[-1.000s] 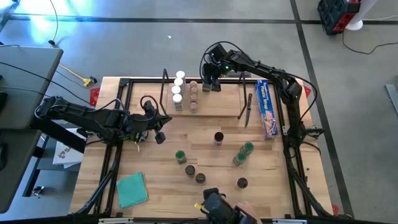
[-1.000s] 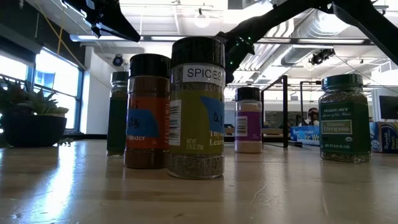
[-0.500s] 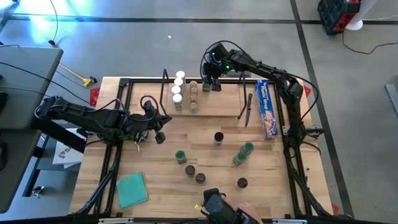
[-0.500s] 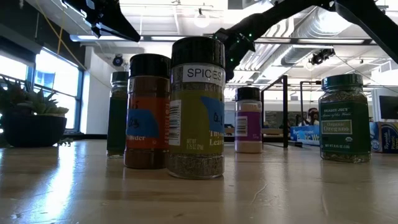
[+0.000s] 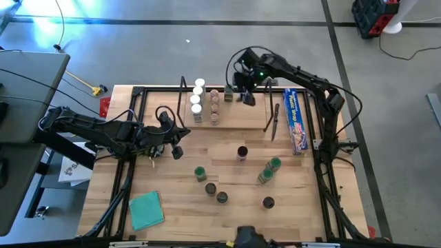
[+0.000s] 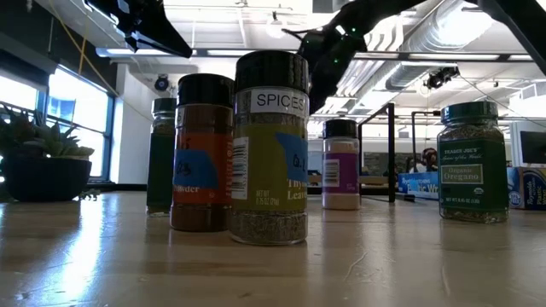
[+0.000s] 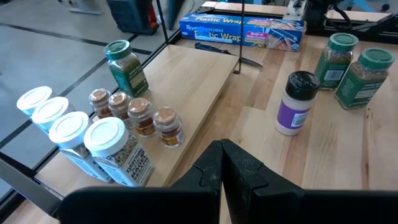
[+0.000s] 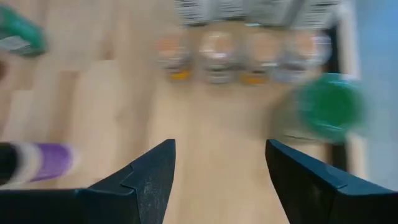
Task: Shelf spices
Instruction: Put the green seasoning bottle on the shelf
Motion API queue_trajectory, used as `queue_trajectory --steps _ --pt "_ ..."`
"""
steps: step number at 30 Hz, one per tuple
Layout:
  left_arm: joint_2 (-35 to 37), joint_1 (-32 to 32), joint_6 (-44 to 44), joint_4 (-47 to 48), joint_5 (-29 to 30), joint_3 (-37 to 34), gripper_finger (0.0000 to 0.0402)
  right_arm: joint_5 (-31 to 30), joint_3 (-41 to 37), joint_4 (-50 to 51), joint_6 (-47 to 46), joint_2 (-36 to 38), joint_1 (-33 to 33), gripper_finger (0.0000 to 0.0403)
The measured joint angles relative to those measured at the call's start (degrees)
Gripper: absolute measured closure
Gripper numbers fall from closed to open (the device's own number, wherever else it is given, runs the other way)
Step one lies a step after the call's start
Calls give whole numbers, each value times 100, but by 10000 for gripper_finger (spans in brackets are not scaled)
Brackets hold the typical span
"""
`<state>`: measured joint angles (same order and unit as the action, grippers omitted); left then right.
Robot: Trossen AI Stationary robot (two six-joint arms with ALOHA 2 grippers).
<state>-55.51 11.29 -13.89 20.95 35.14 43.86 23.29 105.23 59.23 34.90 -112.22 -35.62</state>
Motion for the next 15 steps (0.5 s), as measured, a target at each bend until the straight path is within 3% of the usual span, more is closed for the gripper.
queue_trajectory --steps 7,12,15 --pt "0 -1 9 -2 53 0 401 -77 -1185 -1283 -369 -13 407 194" --pt "0 0 7 15 57 0 401 -1013 -1776 -2282 -727 -14 563 223" --pt "0 -2 9 15 71 0 401 -1146 -2032 -2750 -928 -16 567 234"
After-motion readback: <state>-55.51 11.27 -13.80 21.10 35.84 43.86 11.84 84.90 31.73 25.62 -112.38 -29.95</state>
